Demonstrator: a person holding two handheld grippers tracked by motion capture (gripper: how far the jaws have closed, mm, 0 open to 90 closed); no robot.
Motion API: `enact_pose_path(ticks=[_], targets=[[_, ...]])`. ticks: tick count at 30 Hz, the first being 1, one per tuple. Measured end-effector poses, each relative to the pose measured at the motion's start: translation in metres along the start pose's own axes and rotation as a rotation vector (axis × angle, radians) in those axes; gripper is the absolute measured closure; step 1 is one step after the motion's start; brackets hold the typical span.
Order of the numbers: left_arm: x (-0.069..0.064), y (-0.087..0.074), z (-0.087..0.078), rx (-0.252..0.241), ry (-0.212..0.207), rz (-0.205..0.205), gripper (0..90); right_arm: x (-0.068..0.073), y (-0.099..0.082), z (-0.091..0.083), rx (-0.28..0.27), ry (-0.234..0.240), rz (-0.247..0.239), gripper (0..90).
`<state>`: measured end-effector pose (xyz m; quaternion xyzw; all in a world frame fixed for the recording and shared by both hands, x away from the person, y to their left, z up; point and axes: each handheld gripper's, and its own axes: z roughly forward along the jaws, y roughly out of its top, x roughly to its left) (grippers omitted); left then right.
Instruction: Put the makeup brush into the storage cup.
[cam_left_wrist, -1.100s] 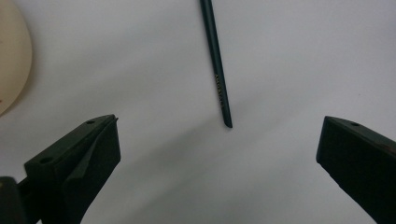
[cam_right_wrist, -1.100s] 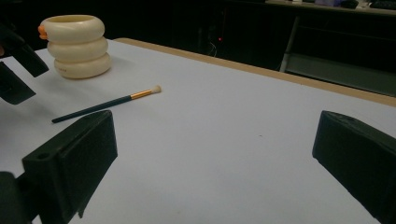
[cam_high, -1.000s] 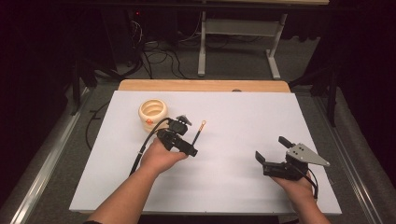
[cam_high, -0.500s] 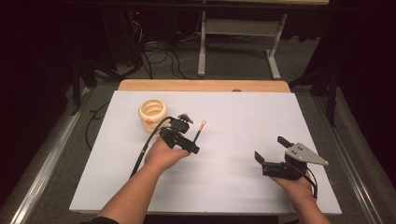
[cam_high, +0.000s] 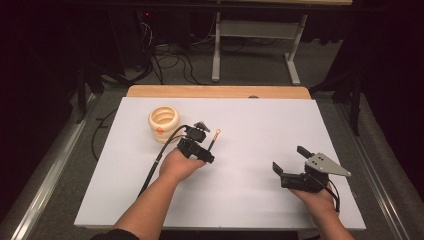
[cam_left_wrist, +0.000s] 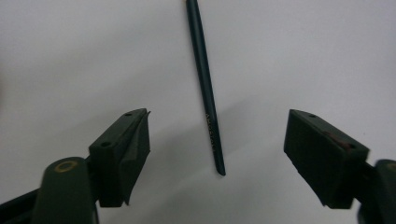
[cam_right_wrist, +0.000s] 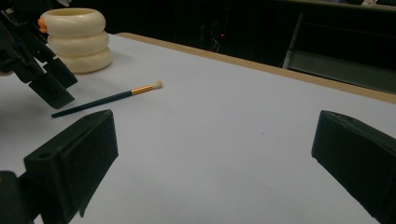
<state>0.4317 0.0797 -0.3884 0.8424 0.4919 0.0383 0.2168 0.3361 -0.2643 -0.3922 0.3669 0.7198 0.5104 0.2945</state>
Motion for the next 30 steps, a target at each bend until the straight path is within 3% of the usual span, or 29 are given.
enact_pose_path(ticks=[5,8,14,30], targets=[[-0.001,0.001,0.003,-0.013,0.003,0.0,36.1,0.0,0.0,0.0,-0.001,0.002,-0.001,1.7],[-0.001,0.002,0.005,-0.017,0.01,0.011,47.5,0.0,0.0,0.0,0.001,0.001,0.0,1.9],[0.001,0.004,0.007,-0.029,0.005,0.002,58.6,0.0,0.0,0.0,-0.001,0.003,0.0,1.9],[0.001,0.011,0.02,-0.009,0.03,-0.001,70.0,-0.001,0.0,0.001,0.002,-0.002,0.003,2.0]])
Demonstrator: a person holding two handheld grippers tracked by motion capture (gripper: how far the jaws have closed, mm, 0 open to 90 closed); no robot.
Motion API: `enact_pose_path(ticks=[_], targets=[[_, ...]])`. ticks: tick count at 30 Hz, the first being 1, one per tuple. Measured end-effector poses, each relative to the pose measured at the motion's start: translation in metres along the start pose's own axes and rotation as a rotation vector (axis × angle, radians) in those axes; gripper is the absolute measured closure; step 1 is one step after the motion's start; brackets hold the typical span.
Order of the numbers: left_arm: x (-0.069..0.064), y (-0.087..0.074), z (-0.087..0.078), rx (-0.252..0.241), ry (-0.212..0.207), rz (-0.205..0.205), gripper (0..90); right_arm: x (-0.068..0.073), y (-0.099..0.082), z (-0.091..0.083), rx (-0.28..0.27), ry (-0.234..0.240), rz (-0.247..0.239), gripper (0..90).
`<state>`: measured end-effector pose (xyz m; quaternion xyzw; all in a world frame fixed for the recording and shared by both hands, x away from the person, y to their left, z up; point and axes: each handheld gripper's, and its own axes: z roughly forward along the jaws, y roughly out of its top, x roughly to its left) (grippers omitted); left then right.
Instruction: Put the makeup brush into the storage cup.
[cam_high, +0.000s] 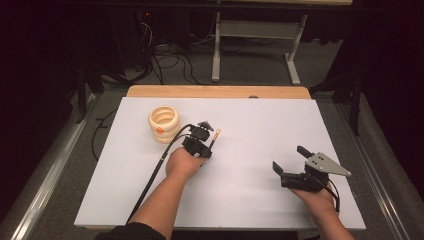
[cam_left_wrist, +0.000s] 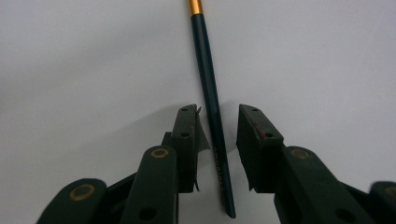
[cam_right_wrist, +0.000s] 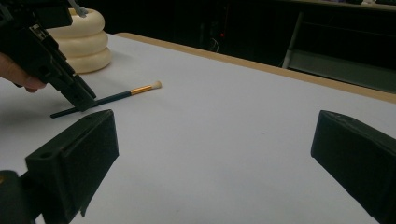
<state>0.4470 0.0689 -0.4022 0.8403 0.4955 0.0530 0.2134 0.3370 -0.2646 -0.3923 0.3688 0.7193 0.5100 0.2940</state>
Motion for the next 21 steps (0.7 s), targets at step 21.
enact_pose_path(ticks=[21], targets=[[-0.01,0.006,0.004,0.052,0.075,0.047,77.9,0.0,0.0,0.002,0.002,0.003,0.001,2.3]])
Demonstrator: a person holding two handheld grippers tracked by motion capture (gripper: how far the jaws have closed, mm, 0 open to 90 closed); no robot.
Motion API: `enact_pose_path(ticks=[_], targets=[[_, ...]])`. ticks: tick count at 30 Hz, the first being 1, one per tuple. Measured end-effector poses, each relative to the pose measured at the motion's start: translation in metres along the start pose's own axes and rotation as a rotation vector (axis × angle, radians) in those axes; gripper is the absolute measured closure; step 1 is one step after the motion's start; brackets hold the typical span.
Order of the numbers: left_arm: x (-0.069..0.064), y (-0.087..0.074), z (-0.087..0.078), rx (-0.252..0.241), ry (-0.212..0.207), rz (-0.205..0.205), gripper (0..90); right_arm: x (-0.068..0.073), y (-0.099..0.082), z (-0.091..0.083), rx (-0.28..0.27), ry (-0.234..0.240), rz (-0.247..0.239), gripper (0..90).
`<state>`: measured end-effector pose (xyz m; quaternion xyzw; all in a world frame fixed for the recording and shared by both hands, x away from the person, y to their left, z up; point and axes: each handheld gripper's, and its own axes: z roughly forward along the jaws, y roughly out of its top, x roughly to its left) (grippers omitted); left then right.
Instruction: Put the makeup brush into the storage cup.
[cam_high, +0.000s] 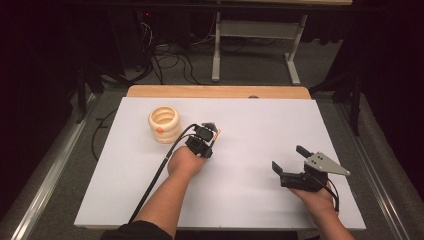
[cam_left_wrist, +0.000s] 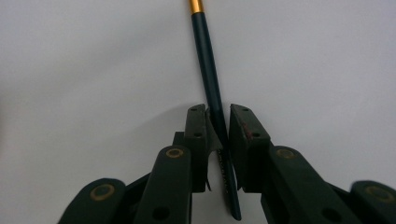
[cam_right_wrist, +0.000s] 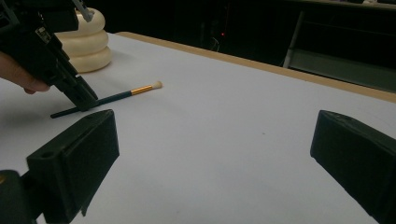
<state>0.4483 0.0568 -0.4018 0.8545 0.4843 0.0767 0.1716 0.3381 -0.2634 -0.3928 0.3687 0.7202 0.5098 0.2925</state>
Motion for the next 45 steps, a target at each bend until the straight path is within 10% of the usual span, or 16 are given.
enact_pose_path(ticks=[16,45], targets=[[0.0089,0.0065,0.0003,0.049,-0.035,-0.032,83.8,-0.0002,-0.0003,0.0008,0.012,0.0,-0.001,2.7],[0.0033,0.0032,-0.0054,-0.005,-0.014,-0.002,84.8,-0.0022,0.0005,-0.0013,-0.01,-0.003,0.006,3.2]])
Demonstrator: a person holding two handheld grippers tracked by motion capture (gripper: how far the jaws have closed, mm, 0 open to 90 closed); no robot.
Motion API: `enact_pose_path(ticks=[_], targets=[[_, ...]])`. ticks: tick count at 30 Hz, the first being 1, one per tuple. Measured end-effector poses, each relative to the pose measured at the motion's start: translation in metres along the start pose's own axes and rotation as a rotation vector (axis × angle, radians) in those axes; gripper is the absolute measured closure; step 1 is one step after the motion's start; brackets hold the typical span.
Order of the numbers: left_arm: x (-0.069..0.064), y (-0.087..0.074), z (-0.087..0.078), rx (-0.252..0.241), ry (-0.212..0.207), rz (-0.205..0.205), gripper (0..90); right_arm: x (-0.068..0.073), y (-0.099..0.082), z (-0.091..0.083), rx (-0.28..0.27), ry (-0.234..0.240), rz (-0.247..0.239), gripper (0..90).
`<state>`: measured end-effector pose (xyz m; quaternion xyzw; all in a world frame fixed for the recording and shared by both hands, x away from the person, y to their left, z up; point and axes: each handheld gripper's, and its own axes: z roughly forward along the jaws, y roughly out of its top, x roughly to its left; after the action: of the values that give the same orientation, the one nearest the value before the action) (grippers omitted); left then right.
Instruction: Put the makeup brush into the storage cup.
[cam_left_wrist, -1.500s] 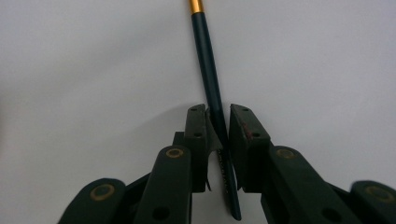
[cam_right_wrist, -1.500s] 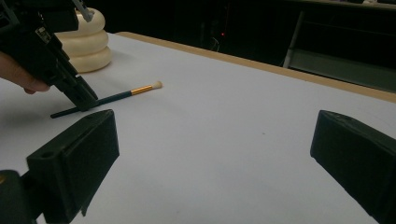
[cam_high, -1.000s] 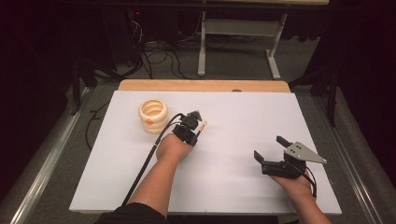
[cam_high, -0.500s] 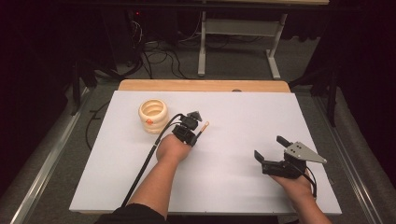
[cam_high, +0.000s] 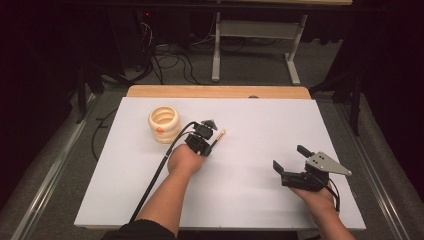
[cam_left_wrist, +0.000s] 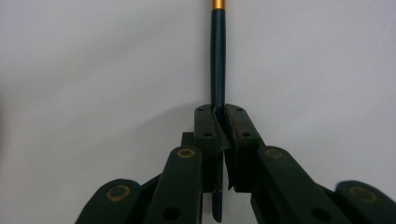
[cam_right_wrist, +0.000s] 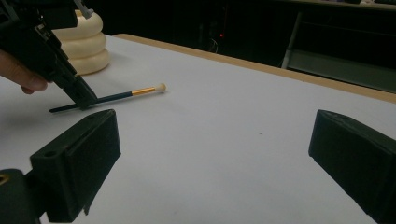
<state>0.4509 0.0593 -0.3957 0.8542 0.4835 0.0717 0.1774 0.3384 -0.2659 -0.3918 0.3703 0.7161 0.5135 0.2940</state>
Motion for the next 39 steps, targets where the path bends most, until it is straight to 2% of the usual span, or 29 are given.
enact_pose_path(ticks=[4,7,12,18,21,33,37,39], targets=[[0.001,-0.002,-0.004,-0.012,0.002,0.007,84.8,0.001,0.001,-0.002,-0.024,0.015,-0.004,2.2],[0.001,-0.003,-0.006,-0.016,-0.002,0.013,84.8,0.002,0.003,-0.003,-0.031,0.009,-0.011,1.6],[0.001,-0.008,-0.011,-0.032,-0.005,0.016,84.8,0.002,0.003,-0.003,-0.026,0.006,-0.012,1.5],[0.002,-0.015,-0.016,-0.042,0.0,0.041,84.8,0.002,0.002,-0.003,-0.026,0.0,-0.015,1.5],[0.002,-0.02,-0.019,-0.039,0.012,0.031,84.8,0.003,0.002,-0.002,-0.022,-0.001,-0.01,1.5],[0.008,-0.034,-0.031,-0.073,0.001,0.045,85.0,0.002,0.002,-0.002,-0.02,-0.005,-0.017,1.5],[0.01,-0.043,-0.034,-0.087,-0.009,0.036,85.0,0.002,0.002,-0.002,-0.016,-0.01,-0.015,1.6],[0.011,-0.048,-0.036,-0.092,-0.011,0.046,85.0,0.002,0.002,-0.002,-0.016,-0.009,-0.015,1.6]])
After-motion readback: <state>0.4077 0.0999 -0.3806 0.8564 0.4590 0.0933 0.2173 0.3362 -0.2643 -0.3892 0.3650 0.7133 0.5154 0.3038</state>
